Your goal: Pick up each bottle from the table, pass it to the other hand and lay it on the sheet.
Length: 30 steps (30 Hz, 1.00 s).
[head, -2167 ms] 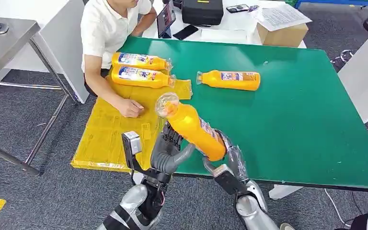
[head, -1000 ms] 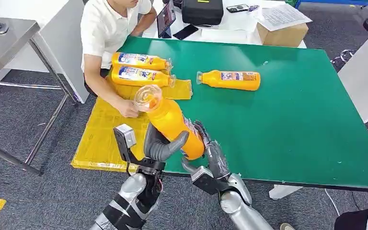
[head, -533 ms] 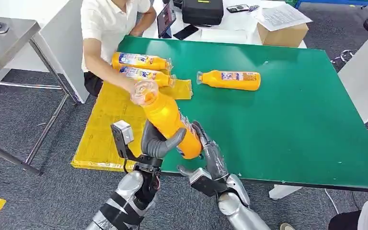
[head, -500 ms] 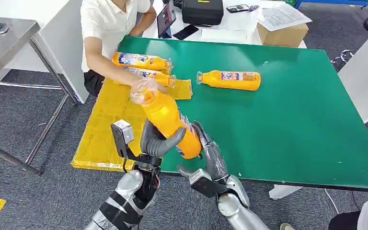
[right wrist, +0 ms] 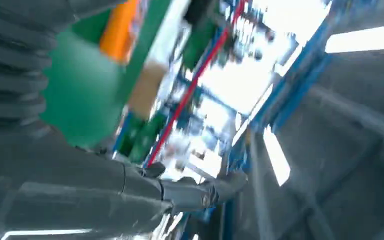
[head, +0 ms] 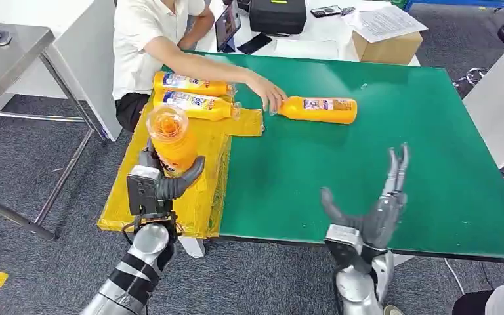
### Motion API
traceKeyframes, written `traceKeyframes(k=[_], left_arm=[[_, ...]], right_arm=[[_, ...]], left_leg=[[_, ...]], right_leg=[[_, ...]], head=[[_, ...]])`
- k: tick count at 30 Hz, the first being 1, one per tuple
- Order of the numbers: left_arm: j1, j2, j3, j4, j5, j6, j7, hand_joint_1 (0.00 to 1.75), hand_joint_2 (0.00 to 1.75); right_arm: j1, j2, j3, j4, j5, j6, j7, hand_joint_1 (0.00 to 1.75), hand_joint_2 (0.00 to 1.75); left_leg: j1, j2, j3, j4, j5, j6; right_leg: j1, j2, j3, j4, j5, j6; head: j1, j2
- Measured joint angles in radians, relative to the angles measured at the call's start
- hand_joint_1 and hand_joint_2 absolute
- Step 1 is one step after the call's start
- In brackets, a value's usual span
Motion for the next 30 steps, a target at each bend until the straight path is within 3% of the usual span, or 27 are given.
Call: traceKeyframes(k=[5, 12, 16, 20, 27, 28, 29, 30], left_arm=[[-0.001, 0.011, 0.039, 0.006, -0.177, 0.025, 0.008, 1.75, 1.75], [0.0, 0.019, 0.065, 0.006, -0.2, 0.013, 0.028, 1.75, 1.75], [-0.023, 0.038, 0.051, 0.041, -0.518, 0.011, 0.181, 1.75, 1.75], [-0.115, 0.058, 0.005, 0.196, -0.827, -0.144, 0.36, 1.75, 1.75], [-0.279, 0.047, -0.018, 0.482, -0.893, -0.392, 0.427, 1.75, 1.75], [-0.292, 0.045, -0.018, 0.504, -0.89, -0.398, 0.428, 0.98, 1.75], [-0.305, 0.044, -0.018, 0.523, -0.889, -0.403, 0.43, 0.0, 1.75], [-0.317, 0.043, -0.018, 0.542, -0.889, -0.407, 0.43, 0.0, 1.75]], right_arm=[[0.019, 0.045, -0.12, -0.084, 0.014, 0.0, 0.0, 0.0, 0.0], [0.038, 0.053, -0.17, -0.104, 0.011, 0.0, 0.0, 0.0, 0.0], [0.043, 0.052, -0.164, -0.102, -0.011, 0.0, 0.0, 0.0, 0.0], [0.036, 0.041, -0.116, -0.075, -0.025, 0.0, 0.0, 0.0, 0.0], [0.011, -0.007, 0.02, 0.019, -0.06, 0.0, 0.0, 0.0, 0.0], [0.01, -0.013, 0.031, 0.028, -0.062, 0.0, 0.0, 0.0, 0.0], [0.01, -0.018, 0.041, 0.036, -0.066, 0.0, 0.0, 0.0, 0.0], [0.008, -0.022, 0.049, 0.044, -0.069, 0.0, 0.0, 0.0, 0.0]], left_leg=[[0.0, 0.0, 0.0, 0.0, 0.0, 0.0], [0.0, 0.0, 0.0, 0.0, 0.0, 0.0], [0.0, 0.0, 0.0, 0.0, 0.0, 0.0], [0.0, 0.0, 0.0, 0.0, 0.001, -0.001], [0.0, 0.002, 0.0, 0.0, 0.002, -0.001], [0.0, 0.002, 0.0, 0.0, 0.002, -0.001], [0.0, 0.002, 0.0, 0.0, 0.002, -0.001], [0.0, 0.001, 0.0, 0.0, 0.002, -0.001]], right_leg=[[0.0, 0.0, 0.0, 0.0, 0.0, 0.0], [0.0, 0.0, 0.0, 0.0, 0.0, 0.0], [0.0, 0.0, 0.0, 0.0, 0.0, 0.0], [0.0, 0.0, 0.0, 0.0, 0.001, 0.0], [0.0, 0.001, 0.0, 0.001, 0.001, 0.0], [0.0, 0.001, 0.0, 0.001, 0.001, 0.0], [0.0, 0.001, 0.0, 0.001, 0.001, 0.0], [0.0, 0.001, 0.0, 0.001, 0.001, 0.0]], head=[[0.0, 0.0], [0.0, 0.0], [0.0, 0.0], [0.0, 0.0], [0.0, 0.0], [0.0, 0.0], [0.0, 0.0], [0.0, 0.0]])
